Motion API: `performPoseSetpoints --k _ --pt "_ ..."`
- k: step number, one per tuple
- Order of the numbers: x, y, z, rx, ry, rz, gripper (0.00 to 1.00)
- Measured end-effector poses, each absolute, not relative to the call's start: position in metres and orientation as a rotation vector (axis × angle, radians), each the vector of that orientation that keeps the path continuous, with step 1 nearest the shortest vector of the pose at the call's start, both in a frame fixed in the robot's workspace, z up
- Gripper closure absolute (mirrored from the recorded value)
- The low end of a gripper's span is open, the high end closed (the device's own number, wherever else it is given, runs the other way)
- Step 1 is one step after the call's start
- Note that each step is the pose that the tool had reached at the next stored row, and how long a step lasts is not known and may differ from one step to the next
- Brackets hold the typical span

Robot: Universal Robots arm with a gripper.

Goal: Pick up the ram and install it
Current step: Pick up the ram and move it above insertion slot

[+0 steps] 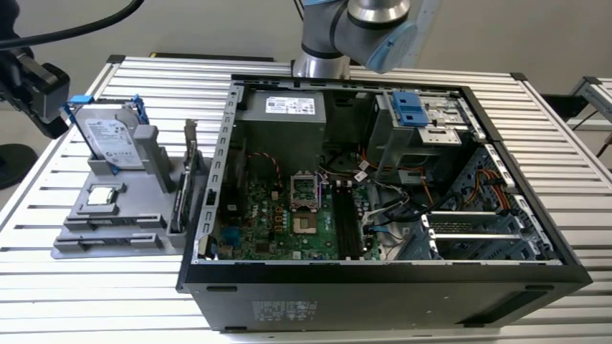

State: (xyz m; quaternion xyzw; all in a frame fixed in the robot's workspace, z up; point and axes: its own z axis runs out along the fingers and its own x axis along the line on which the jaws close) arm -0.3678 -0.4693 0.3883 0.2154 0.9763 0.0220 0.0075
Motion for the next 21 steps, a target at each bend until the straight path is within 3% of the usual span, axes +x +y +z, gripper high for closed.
performPoseSetpoints --k 21 --pt "-0.3678 -0.4698 0.3883 0.953 2.973 0.066 1.00"
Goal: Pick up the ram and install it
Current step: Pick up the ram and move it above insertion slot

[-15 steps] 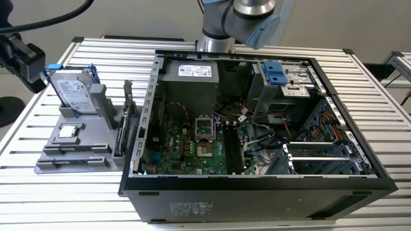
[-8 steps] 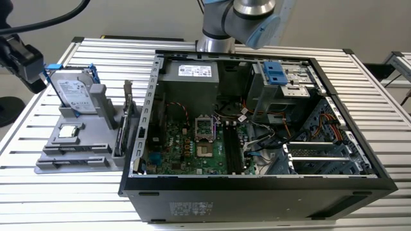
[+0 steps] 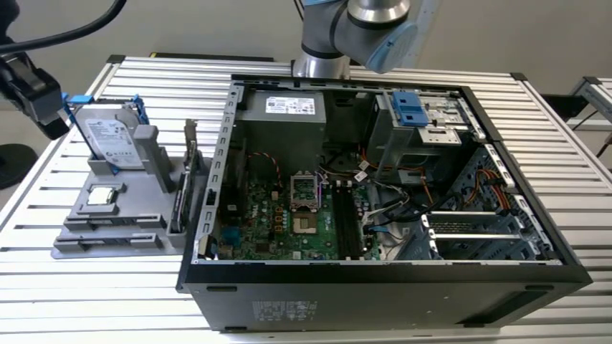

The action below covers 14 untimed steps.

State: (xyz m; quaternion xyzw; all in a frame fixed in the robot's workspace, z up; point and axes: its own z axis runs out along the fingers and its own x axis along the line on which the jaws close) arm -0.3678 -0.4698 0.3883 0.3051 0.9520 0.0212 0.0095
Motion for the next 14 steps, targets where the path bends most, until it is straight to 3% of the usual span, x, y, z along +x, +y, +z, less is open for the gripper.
performPoseSetpoints --k 14 --pt "-0.3678 -0.4699 0.3883 1.138 2.908 0.061 1.00"
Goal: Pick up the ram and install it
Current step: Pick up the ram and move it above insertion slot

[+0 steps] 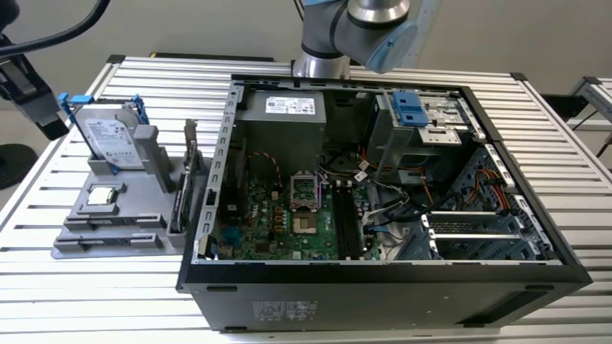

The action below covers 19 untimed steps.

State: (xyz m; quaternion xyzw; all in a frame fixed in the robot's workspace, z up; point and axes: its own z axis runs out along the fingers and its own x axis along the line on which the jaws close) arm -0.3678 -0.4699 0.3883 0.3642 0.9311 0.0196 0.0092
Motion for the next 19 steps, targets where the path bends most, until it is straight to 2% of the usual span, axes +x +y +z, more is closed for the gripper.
performPoseSetpoints --k 19 --pt "-0.3678 -0.4699 0.3883 1.380 2.805 0.053 1.00"
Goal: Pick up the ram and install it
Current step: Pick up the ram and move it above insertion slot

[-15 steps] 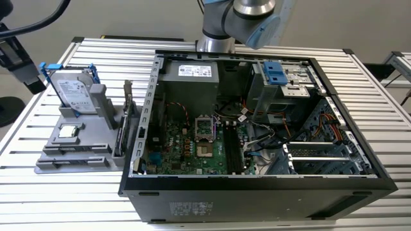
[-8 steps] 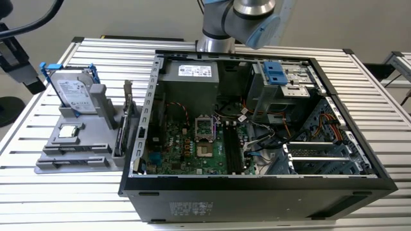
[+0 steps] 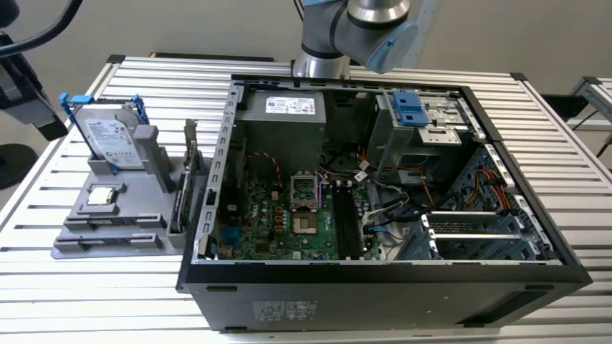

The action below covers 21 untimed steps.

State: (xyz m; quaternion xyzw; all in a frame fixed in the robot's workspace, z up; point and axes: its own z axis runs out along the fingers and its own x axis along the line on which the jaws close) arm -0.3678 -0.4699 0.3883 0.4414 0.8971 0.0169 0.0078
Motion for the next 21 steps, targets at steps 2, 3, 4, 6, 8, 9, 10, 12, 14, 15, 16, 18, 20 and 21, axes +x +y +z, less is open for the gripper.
performPoseSetpoints --k 2,3,4,6,8,9,10,12,14,15,16,18,20,21 --pt "-0.3678 -0.4699 0.3883 1.404 2.793 0.052 1.00" --pt "-0.3678 -0.4699 0.3883 1.416 2.787 0.051 1.00" --pt "-0.3678 -0.4699 0.3883 1.429 2.781 0.051 1.00" --pt "-0.3678 -0.4699 0.3883 1.452 2.769 0.050 1.00" --pt "-0.3678 -0.4699 0.3883 1.476 2.757 0.049 1.00" --pt "-0.3678 -0.4699 0.3883 1.488 2.750 0.048 1.00" --pt "-0.3678 -0.4699 0.3883 1.501 2.744 0.048 1.00" --pt "-0.3678 -0.4699 0.3883 1.524 2.732 0.046 1.00" --pt "-0.3678 -0.4699 0.3883 1.547 2.719 0.045 1.00" --pt "-0.3678 -0.4699 0.3883 1.559 2.713 0.044 1.00" --pt "-0.3678 -0.4699 0.3882 1.570 2.706 0.043 1.00" --pt "-0.3678 -0.4699 0.3883 1.593 2.693 0.042 1.00" --pt "-0.3678 -0.4699 0.3883 1.617 2.680 0.040 1.00" --pt "-0.3678 -0.4699 0.3883 1.628 2.674 0.039 1.00"
